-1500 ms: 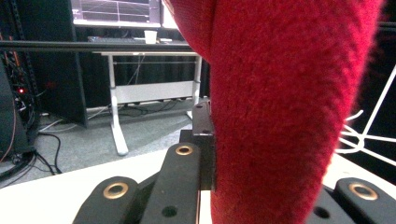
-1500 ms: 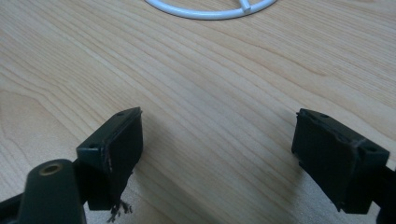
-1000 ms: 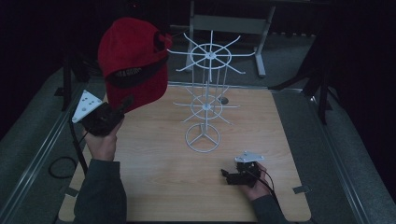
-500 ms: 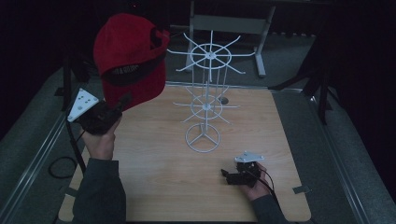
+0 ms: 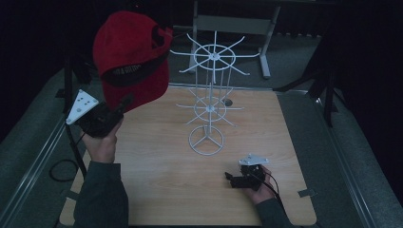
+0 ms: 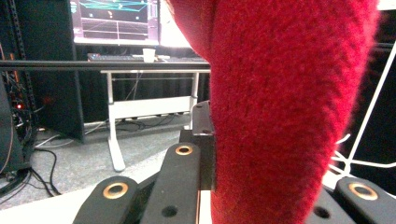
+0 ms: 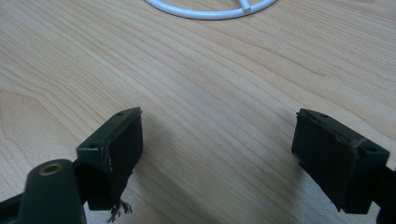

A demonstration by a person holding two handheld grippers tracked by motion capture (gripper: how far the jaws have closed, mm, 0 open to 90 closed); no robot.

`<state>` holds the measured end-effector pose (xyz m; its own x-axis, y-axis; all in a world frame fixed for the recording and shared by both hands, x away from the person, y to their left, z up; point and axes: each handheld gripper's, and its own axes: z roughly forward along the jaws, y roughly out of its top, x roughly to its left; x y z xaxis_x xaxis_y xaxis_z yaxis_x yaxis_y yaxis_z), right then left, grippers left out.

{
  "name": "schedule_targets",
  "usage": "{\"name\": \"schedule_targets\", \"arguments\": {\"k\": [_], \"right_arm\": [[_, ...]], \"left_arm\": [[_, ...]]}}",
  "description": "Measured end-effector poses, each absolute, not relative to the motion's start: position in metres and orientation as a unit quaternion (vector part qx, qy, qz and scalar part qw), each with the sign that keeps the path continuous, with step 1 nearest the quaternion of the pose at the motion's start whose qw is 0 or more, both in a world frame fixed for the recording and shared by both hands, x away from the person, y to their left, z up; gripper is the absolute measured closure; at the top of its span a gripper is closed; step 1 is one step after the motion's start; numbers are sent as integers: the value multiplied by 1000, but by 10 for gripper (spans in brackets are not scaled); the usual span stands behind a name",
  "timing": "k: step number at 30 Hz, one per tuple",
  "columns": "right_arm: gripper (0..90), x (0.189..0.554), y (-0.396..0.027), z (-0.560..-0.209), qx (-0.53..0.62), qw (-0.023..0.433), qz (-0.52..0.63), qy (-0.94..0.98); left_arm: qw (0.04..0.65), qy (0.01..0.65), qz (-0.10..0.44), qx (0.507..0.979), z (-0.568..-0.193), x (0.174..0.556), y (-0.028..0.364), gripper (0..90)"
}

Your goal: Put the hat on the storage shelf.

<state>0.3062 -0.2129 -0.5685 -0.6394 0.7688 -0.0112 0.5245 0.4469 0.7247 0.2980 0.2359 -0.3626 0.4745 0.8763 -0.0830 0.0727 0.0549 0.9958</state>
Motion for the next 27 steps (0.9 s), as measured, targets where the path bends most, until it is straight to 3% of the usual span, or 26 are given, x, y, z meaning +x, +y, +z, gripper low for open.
{"name": "schedule_targets", "arguments": {"k": [27], "right_arm": [[163, 306, -213, -568, 388, 172, 355, 833]], "left_arm": [[621, 383, 320, 604, -365, 293, 235, 848]]}}
